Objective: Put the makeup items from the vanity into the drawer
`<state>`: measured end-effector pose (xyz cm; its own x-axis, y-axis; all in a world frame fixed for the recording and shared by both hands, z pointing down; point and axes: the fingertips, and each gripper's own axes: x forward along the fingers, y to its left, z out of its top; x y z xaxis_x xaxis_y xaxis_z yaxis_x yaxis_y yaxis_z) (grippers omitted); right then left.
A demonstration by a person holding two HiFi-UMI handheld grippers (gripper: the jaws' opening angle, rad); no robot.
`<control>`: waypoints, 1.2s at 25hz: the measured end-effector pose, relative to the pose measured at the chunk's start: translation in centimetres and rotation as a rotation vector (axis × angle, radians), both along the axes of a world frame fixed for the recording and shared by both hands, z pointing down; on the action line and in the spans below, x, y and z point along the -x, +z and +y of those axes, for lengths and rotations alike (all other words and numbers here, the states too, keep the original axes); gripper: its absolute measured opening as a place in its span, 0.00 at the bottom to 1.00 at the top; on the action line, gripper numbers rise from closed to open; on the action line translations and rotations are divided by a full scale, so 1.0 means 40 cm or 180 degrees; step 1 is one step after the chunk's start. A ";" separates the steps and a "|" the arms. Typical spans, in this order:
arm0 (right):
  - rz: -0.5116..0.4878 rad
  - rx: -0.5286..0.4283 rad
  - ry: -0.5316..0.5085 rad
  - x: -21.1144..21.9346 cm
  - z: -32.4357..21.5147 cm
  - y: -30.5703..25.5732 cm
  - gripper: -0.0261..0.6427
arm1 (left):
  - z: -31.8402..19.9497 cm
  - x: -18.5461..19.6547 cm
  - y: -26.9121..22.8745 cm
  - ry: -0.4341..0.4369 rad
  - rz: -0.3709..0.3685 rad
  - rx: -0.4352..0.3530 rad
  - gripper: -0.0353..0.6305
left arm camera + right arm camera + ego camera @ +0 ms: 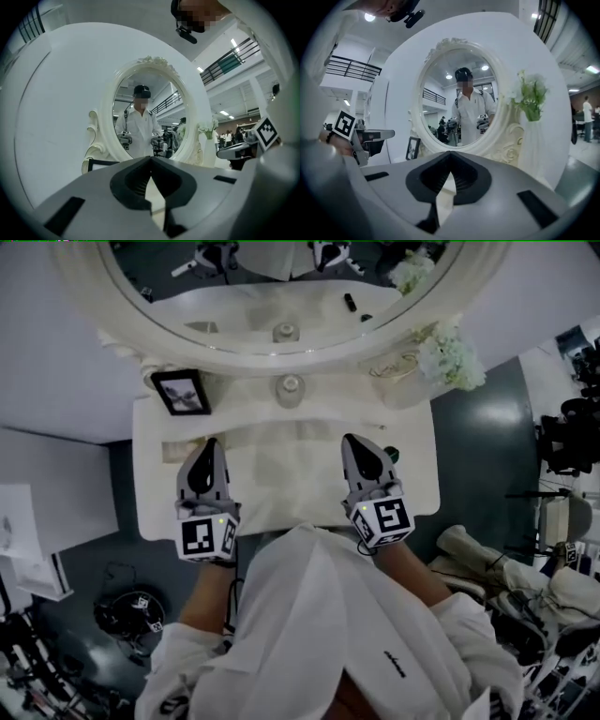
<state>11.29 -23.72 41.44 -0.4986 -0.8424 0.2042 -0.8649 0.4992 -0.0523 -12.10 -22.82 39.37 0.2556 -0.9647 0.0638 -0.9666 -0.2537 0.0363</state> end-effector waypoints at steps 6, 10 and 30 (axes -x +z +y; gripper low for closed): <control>0.0005 -0.0115 0.0364 -0.138 0.023 -0.048 0.07 | -0.006 -0.069 -0.029 0.0179 -0.0016 -0.0054 0.09; 0.0016 -0.0197 0.0517 -0.204 0.040 -0.075 0.06 | 0.009 -0.095 -0.031 0.0239 -0.0059 -0.0042 0.09; -0.0032 -0.0214 0.0634 -0.232 0.046 -0.081 0.06 | 0.016 -0.048 -0.021 0.0069 -0.0126 0.0000 0.09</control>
<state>20.57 -21.88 38.20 -0.3225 -0.9362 0.1400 -0.9465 0.3210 -0.0339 -10.18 -22.20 38.52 0.2736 -0.9590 0.0744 -0.9616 -0.2745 -0.0018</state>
